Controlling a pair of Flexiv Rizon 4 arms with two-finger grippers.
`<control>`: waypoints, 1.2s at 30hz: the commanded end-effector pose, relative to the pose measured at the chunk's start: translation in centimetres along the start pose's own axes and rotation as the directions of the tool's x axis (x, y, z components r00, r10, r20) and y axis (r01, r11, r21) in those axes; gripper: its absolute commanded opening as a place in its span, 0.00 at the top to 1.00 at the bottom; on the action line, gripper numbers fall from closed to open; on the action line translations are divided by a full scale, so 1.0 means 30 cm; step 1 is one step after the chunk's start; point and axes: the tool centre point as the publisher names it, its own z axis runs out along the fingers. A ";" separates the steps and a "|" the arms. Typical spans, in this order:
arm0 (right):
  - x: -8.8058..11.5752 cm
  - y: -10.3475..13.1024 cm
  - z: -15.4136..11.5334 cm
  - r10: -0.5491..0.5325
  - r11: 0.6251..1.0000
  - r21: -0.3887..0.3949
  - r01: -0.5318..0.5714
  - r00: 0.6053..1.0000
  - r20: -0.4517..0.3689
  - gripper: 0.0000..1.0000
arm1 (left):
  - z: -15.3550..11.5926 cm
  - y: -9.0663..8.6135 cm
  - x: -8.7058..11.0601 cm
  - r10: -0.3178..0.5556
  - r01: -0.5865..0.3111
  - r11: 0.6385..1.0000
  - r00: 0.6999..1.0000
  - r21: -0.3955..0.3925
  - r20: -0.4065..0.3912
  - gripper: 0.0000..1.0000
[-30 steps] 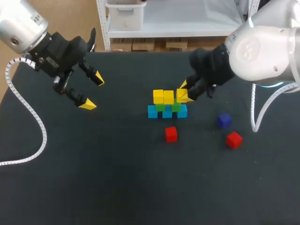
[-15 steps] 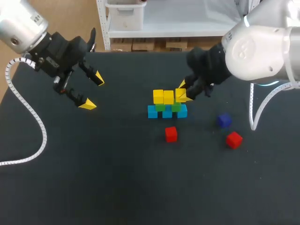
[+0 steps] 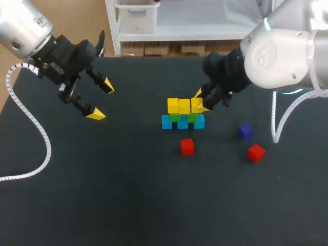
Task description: Place the blue cubes, place green cubes on the blue cubes, place the yellow cubes on the green cubes, then place the red cubes on the yellow cubes, and place purple cube on the red cubes.
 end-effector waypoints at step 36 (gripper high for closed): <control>0.006 -0.014 0.023 0.037 0.999 -0.019 -0.037 0.999 0.003 1.00 | -0.001 0.005 0.001 0.002 -0.002 1.000 1.000 0.003 0.000 0.00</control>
